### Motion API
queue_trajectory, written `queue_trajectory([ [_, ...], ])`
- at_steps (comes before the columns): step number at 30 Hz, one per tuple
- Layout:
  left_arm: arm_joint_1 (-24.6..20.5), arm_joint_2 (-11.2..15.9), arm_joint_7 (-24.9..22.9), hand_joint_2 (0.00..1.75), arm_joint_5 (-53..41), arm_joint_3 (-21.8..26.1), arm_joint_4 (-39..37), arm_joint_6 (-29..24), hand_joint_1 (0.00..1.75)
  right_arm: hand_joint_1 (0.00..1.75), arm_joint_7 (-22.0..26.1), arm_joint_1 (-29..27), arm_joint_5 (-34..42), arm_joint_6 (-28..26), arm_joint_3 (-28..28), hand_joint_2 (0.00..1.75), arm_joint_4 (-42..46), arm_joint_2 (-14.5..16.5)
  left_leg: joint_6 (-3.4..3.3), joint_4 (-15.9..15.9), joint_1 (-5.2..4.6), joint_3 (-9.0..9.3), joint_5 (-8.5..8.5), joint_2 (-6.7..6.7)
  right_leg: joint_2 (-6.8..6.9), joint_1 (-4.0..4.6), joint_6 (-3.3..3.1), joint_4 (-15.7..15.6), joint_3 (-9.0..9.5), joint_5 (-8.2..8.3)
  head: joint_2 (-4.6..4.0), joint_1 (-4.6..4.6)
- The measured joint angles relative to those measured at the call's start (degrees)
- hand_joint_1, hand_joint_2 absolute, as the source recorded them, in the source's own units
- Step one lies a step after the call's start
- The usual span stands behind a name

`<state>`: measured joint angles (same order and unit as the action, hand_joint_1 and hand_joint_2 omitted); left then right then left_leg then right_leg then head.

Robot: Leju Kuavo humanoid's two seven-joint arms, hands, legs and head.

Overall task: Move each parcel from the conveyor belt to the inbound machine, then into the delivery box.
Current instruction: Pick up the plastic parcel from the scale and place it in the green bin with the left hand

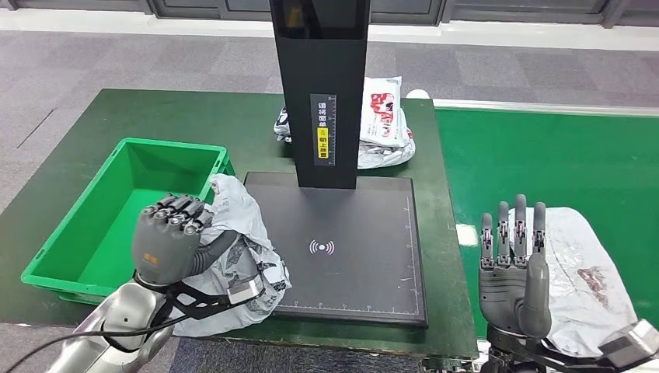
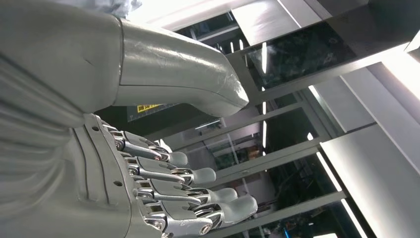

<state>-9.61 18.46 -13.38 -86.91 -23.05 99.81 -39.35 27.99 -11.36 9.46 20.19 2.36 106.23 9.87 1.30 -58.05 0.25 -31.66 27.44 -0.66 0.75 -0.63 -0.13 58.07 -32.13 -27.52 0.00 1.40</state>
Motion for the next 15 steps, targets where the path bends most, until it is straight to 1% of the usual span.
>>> queue_trajectory([
  [1, 0.9, -2.1, 2.9, 1.75, 0.1, 3.0, 1.3, -0.2, 1.75, 0.0, 0.0, 0.0, 0.0, -0.3, 0.2, 1.75, 0.0, 0.0, 0.0, 0.0, 0.0, -0.05, 0.0, 0.0, 0.01, 0.0, 0.01, 0.0, -0.03, 0.01, 0.0, -0.01],
  [3, 1.8, -5.7, 6.9, 1.75, 0.3, 8.6, 3.9, -0.3, 1.75, 0.0, 0.0, 0.0, 0.0, -0.6, 0.6, 1.75, 0.0, 0.0, -0.01, 0.0, -0.01, -0.11, 0.0, 0.02, 0.02, -0.02, 0.04, 0.0, -0.06, 0.03, 0.0, -0.01],
  [4, 1.9, -7.2, 8.3, 1.75, 0.6, 11.2, 5.0, -0.3, 1.75, 0.0, 0.0, 0.0, 0.0, -0.7, 0.7, 1.75, 0.0, 0.0, -0.01, 0.0, -0.01, -0.12, 0.0, 0.02, 0.02, -0.02, 0.04, 0.0, -0.07, 0.03, 0.0, -0.01],
  [6, 1.9, -9.2, 10.6, 1.75, 1.4, 16.1, 6.5, -0.3, 1.75, 0.0, 0.0, 0.0, -0.1, -0.6, 0.9, 1.75, 0.0, 0.0, -0.01, 0.0, -0.01, -0.13, 0.0, 0.0, 0.0, -0.01, 0.04, 0.0, -0.1, 0.04, 0.0, -0.01],
  [10, 0.9, -11.7, 15.2, 1.75, 3.1, 24.5, 8.2, -0.3, 1.75, 0.0, -0.2, 0.1, -0.2, -0.1, 1.2, 1.75, 0.0, 0.0, 0.06, 0.0, 0.03, -0.13, -0.06, 0.01, 0.01, 0.02, 0.0, 0.0, -0.13, 0.07, 0.0, -0.01],
  [12, -0.2, -12.4, 17.0, 1.75, 3.2, 28.4, 8.8, -0.3, 1.75, 0.0, -0.2, 0.2, -0.2, 0.3, 1.3, 1.75, -0.1, 0.0, 0.1, 0.0, 0.09, -0.14, -0.08, 0.01, 0.01, 0.06, -0.04, 0.0, -0.13, 0.09, 0.0, -0.01],
  [15, -1.7, -12.8, 18.0, 1.75, 2.9, 33.1, 9.2, -0.3, 1.75, 0.0, -0.1, 0.4, -0.2, 0.6, 1.5, 1.75, -0.7, 0.0, 0.13, 0.0, 0.14, -0.14, -0.1, 0.01, 0.0, 0.14, -0.08, 0.0, -0.15, 0.12, 0.0, -0.01],
])
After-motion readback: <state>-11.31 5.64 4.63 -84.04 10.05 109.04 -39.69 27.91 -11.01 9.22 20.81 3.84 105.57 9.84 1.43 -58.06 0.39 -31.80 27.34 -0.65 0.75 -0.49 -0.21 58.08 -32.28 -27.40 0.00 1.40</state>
